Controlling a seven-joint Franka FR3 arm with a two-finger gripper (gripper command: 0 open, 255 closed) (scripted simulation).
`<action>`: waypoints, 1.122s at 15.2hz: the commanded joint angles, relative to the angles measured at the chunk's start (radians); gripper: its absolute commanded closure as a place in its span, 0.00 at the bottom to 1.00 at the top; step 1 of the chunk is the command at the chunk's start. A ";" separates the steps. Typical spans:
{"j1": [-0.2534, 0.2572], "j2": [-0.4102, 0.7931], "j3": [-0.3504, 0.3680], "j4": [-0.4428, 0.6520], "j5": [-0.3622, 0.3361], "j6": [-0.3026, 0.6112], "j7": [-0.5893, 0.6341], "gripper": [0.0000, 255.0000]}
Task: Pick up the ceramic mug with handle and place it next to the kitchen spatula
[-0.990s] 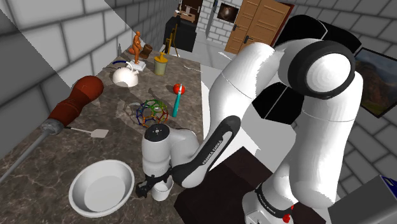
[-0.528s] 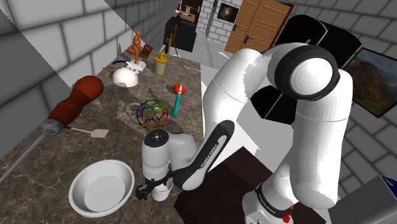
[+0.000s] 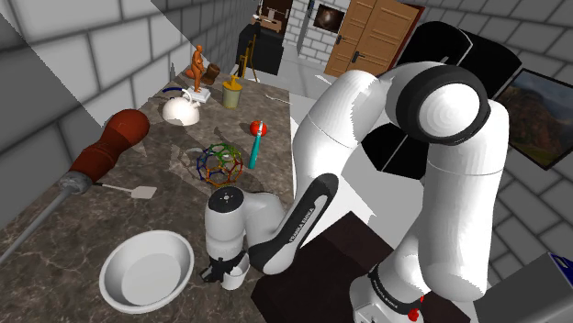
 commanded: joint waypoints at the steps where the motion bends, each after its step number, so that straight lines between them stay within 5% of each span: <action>1: 0.000 0.000 0.000 0.000 0.000 0.000 0.000 1.00; 7: 0.000 0.000 0.000 0.000 0.000 0.000 0.000 1.00; 17: -0.092 -0.150 0.120 -0.046 0.135 -0.098 -0.100 1.00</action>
